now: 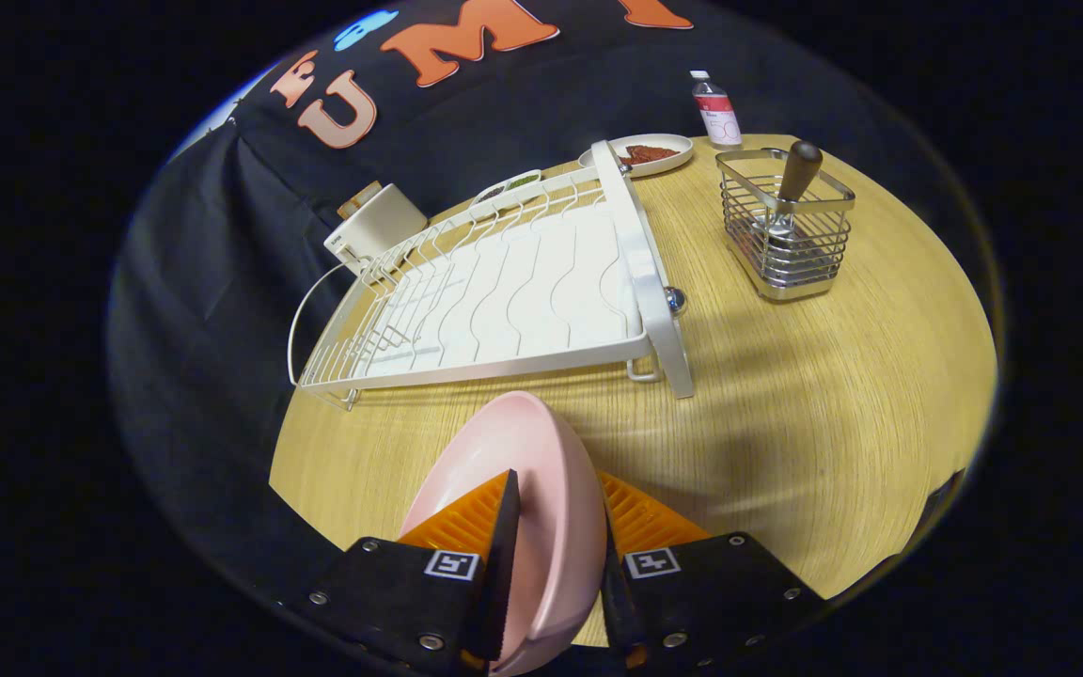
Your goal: Take the plate from the dish rack, then take the spoon from the basket and place it into the plate.
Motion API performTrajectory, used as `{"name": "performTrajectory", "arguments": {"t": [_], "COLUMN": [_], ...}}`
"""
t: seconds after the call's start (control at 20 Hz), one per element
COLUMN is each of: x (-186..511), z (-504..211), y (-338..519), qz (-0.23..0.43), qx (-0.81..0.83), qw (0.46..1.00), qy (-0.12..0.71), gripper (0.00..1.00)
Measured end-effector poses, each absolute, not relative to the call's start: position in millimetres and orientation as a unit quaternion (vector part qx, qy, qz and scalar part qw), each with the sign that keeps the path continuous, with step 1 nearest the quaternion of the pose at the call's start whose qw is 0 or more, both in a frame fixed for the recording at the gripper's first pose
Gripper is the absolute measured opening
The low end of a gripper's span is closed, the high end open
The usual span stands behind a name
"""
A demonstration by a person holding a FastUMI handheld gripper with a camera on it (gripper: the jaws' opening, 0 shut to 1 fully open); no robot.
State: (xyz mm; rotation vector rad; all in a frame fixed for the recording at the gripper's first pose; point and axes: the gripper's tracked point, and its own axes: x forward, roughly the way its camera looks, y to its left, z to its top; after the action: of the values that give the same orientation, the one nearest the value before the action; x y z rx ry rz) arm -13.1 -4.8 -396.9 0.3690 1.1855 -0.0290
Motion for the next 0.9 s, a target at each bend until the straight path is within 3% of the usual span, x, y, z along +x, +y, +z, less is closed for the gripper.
{"name": "performTrajectory", "arguments": {"t": [0.25,0.6,0.9], "x": [-18,-19,13], "z": [-407,-392,-339], "y": [-17,-44,-89], "qz": [-0.015,-0.029,-0.082], "qx": [0.109,0.034,0.037], "qw": [0.828,0.855,0.91], "qy": [0.55,0.516,0.404], "gripper": [0.63,0.61,0.63]}}
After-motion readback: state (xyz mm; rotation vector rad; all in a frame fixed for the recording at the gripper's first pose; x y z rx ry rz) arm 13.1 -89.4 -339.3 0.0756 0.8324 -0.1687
